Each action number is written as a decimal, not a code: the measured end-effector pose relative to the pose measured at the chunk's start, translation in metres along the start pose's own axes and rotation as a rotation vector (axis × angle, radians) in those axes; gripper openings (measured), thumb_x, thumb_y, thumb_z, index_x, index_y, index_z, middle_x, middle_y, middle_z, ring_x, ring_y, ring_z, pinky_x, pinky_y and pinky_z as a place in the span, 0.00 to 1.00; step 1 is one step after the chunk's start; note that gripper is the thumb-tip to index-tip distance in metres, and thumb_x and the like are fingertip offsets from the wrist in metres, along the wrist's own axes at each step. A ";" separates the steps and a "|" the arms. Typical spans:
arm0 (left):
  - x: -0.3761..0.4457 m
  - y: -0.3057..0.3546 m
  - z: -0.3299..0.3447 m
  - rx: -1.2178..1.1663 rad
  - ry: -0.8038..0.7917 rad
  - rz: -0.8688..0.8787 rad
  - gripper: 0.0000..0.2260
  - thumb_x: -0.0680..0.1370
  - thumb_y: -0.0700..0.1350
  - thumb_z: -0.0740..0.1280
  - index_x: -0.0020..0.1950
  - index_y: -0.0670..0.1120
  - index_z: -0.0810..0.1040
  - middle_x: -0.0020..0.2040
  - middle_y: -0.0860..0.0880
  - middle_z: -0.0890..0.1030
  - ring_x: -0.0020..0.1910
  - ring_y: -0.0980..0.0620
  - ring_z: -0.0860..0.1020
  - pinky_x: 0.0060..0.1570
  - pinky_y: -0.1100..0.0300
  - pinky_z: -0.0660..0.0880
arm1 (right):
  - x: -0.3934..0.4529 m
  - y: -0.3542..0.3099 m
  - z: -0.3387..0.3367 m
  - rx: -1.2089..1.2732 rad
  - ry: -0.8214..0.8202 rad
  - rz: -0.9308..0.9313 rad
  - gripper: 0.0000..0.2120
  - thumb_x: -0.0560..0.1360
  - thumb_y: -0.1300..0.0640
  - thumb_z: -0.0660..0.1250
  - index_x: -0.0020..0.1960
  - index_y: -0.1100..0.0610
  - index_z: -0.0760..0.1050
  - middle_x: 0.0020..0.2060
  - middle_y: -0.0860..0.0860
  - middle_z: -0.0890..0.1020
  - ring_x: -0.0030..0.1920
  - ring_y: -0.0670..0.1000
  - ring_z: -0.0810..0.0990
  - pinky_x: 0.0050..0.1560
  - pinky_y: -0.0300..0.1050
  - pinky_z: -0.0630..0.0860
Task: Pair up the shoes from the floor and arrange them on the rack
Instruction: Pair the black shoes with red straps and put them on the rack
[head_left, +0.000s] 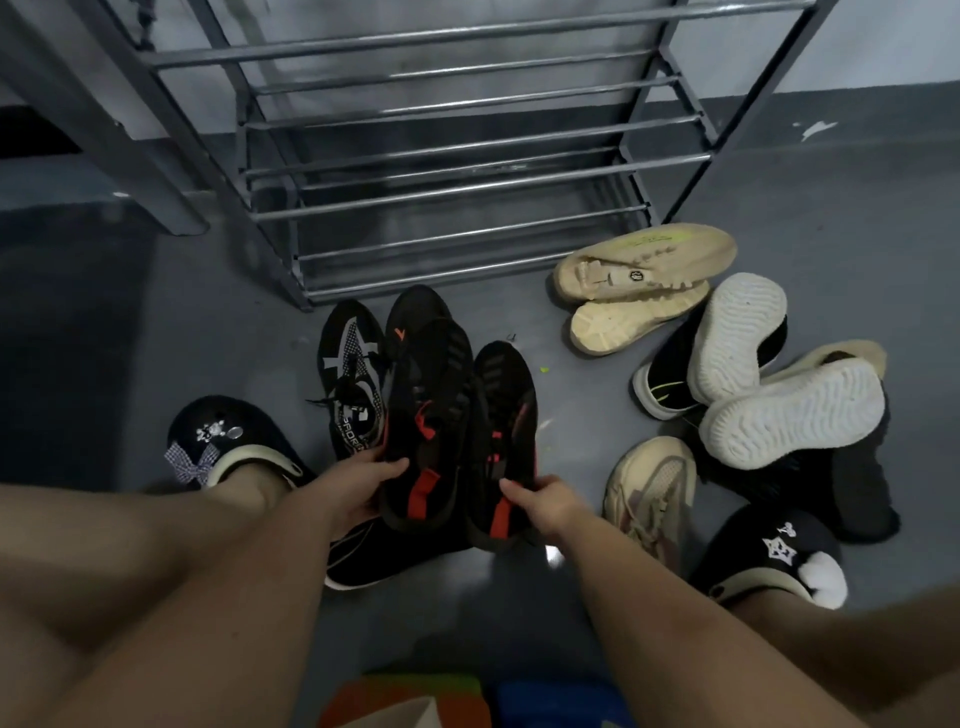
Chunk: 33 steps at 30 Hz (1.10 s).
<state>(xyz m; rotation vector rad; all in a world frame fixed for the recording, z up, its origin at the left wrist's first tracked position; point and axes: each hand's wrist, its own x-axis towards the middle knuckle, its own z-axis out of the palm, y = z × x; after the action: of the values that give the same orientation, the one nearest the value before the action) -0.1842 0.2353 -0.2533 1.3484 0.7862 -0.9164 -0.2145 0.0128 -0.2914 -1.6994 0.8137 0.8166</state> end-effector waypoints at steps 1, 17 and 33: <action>0.002 0.000 -0.002 -0.005 -0.011 -0.009 0.17 0.79 0.40 0.62 0.69 0.48 0.71 0.62 0.46 0.79 0.57 0.47 0.78 0.50 0.55 0.75 | 0.001 0.002 0.001 0.016 -0.016 0.001 0.18 0.74 0.55 0.70 0.56 0.67 0.78 0.49 0.58 0.82 0.48 0.54 0.80 0.43 0.39 0.78; -0.014 0.006 0.005 0.029 0.035 0.008 0.15 0.80 0.41 0.62 0.66 0.47 0.73 0.60 0.47 0.79 0.57 0.48 0.77 0.50 0.56 0.76 | -0.003 -0.006 -0.017 0.285 -0.116 0.063 0.24 0.71 0.61 0.73 0.62 0.69 0.69 0.53 0.64 0.81 0.40 0.57 0.81 0.34 0.48 0.81; -0.048 0.024 0.052 -0.007 0.032 0.116 0.12 0.81 0.41 0.60 0.64 0.47 0.73 0.45 0.48 0.81 0.42 0.51 0.79 0.42 0.57 0.76 | -0.056 -0.022 -0.067 0.416 -0.106 -0.082 0.14 0.77 0.60 0.66 0.61 0.62 0.71 0.43 0.55 0.81 0.40 0.50 0.80 0.31 0.43 0.77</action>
<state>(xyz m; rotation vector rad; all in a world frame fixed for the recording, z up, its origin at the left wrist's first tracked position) -0.1870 0.1881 -0.1960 1.3911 0.7269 -0.8014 -0.2182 -0.0396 -0.2179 -1.3011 0.7735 0.6242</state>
